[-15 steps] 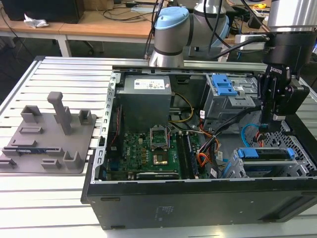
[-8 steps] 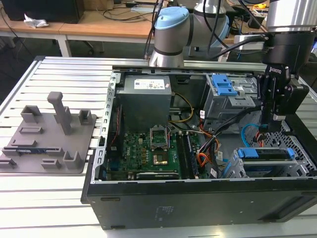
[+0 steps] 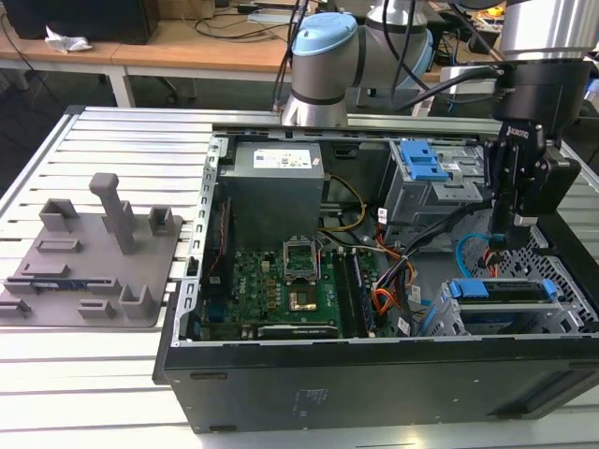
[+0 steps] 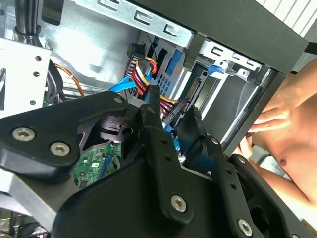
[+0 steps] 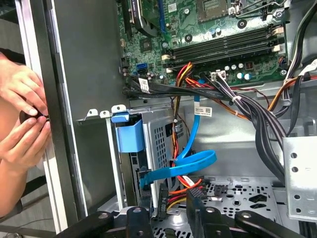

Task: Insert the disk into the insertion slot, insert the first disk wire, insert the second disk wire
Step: 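Insert the first disk wire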

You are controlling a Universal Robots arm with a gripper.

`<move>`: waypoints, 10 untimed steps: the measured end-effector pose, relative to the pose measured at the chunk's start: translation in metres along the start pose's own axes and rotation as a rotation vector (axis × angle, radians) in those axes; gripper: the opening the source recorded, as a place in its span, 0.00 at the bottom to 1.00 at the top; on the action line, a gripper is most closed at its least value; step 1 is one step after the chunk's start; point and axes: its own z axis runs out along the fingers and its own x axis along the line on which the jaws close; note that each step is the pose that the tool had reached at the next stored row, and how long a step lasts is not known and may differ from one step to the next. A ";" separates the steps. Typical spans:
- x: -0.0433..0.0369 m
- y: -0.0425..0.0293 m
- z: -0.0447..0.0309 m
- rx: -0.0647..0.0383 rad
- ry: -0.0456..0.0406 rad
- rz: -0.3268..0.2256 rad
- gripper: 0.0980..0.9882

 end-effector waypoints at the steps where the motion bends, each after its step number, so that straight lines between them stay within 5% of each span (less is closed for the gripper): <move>1: -0.0001 0.0000 0.0000 0.000 0.0008 0.000 0.33; 4: -0.0004 0.0001 0.0005 0.000 0.0026 0.000 0.26; 6: -0.0005 0.0001 0.0006 0.000 0.0028 0.000 0.07; 10: -0.0005 0.0001 0.0007 0.000 0.0028 0.000 0.07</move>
